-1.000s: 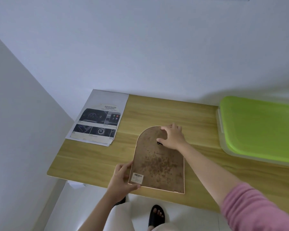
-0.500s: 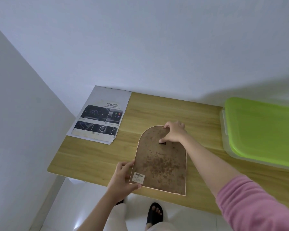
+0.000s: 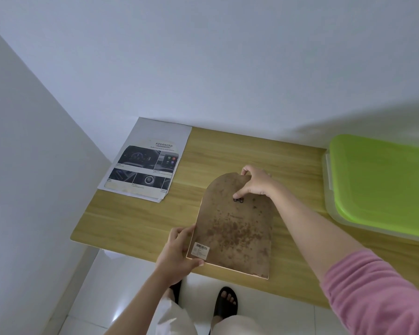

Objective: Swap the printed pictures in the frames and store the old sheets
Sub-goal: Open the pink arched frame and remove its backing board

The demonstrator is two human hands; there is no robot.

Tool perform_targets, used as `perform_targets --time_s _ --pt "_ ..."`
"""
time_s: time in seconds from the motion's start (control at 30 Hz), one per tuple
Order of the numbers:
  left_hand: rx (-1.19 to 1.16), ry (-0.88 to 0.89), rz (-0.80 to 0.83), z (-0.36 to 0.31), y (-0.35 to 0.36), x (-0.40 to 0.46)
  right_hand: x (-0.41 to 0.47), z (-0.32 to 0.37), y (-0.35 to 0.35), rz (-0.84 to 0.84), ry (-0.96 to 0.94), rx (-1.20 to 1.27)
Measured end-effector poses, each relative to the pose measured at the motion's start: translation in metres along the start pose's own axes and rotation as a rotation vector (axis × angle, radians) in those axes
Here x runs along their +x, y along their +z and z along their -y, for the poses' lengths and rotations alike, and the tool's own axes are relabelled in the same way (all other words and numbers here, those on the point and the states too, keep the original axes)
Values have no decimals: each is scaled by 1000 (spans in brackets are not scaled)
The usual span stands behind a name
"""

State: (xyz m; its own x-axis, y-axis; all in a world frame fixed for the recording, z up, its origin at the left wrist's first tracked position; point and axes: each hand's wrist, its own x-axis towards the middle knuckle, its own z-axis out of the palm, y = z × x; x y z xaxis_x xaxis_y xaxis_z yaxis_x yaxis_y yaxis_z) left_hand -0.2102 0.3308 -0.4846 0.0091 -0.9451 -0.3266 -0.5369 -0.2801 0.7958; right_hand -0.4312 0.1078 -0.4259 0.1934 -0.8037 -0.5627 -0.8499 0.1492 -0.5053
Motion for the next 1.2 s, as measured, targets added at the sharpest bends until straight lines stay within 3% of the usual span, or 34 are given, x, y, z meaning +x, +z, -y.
perform_targets --time_s 0.3,0.6,0.8,1.03,1.2 --pt "191 61 -114 -24 17 -11 -26 0 -10 -41 -178 148" --pt "164 24 -147 -29 18 -12 -47 -15 4 -240 -293 277" --pt "173 35 -158 -29 20 -12 -93 -50 38 -430 -264 413" --pt "175 34 -169 -29 21 -14 -163 -94 115 -501 -94 563" --pt "177 38 -158 -29 21 -13 -177 -96 147 -601 -84 542"
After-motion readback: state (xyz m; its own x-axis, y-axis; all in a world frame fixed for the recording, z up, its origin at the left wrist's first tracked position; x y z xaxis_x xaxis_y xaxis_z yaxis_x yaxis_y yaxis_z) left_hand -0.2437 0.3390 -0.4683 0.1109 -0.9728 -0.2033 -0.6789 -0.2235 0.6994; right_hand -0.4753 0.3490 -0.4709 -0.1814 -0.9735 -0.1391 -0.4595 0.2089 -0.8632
